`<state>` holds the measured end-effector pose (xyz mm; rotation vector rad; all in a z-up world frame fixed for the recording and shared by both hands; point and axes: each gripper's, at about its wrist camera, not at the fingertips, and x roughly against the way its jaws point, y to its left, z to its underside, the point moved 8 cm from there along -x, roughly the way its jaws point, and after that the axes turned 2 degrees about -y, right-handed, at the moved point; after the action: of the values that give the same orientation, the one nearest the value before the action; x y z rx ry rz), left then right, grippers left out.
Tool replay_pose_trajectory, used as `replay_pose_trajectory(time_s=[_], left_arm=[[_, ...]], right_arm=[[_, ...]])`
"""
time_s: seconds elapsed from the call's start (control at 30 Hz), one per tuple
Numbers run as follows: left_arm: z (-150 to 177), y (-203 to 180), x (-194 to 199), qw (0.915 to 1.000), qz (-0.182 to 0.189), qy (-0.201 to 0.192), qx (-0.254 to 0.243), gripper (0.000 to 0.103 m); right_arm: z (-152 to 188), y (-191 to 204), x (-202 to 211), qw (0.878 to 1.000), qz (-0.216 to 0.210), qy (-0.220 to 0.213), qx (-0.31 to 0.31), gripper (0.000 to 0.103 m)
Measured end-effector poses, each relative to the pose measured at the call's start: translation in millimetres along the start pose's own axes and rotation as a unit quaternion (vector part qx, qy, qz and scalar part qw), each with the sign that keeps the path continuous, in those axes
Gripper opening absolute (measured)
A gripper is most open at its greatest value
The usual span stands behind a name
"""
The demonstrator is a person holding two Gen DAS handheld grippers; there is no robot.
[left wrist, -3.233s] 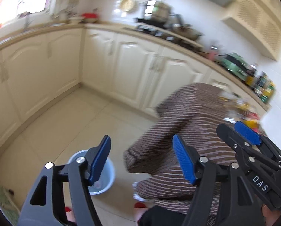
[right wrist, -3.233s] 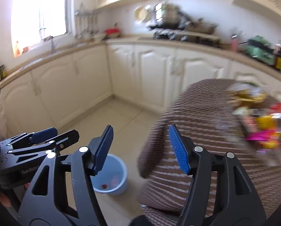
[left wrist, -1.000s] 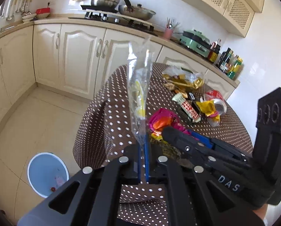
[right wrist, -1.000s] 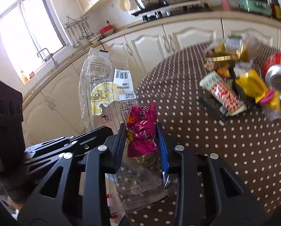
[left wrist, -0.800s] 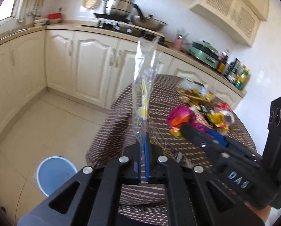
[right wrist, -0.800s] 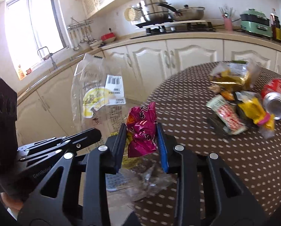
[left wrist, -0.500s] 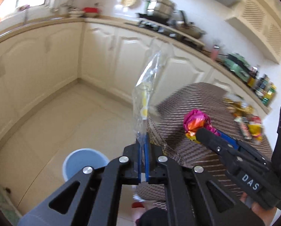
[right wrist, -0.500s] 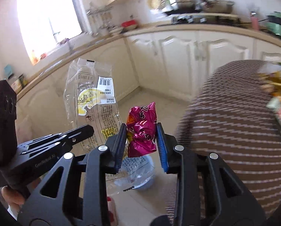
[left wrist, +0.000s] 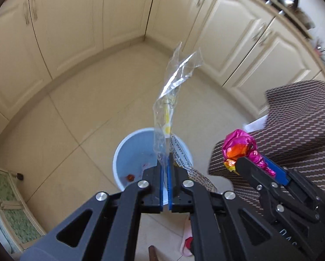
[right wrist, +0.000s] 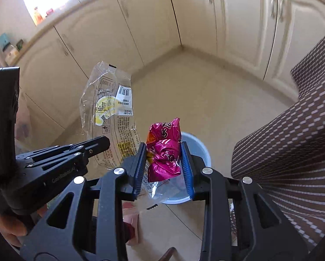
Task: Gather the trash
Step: 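Carry the clear bag and pink wrapper over the blue bucket and open both grippers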
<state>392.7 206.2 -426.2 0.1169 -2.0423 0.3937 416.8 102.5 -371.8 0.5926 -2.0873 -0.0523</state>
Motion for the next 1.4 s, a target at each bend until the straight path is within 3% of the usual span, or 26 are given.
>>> replay_pose_trajectory(time_s=[0.4, 0.47, 0.53, 0.83, 1.4], left_arm=[[18.8, 36.1, -100.5, 0.9960, -0.011, 0.086, 0.022, 0.007], [18.5, 37.7, -107.7, 0.9950, -0.010, 0.095, 0.029, 0.017], [17.4, 38.2, -110.2, 0.9948, -0.017, 0.097, 0.027, 0.038], [16.9, 39.3, -106.7, 0.9952, -0.035, 0.088, 0.024, 0.043], [11.1, 49.6, -95.1, 0.9963, -0.023, 0.073, 0.040, 0.043]], right_arm=[[26.5, -24.4, -89.8, 0.997, 0.016, 0.063, -0.028, 0.031], [31.6, -26.0, -98.6, 0.997, 0.016, 0.072, -0.033, 0.031], [33.3, -26.0, -103.6, 0.996, 0.017, 0.077, -0.037, 0.031], [36.4, -24.8, -115.9, 0.995, 0.015, 0.085, -0.044, 0.031], [32.2, -13.7, -126.8, 0.996, 0.021, 0.075, -0.044, 0.037]])
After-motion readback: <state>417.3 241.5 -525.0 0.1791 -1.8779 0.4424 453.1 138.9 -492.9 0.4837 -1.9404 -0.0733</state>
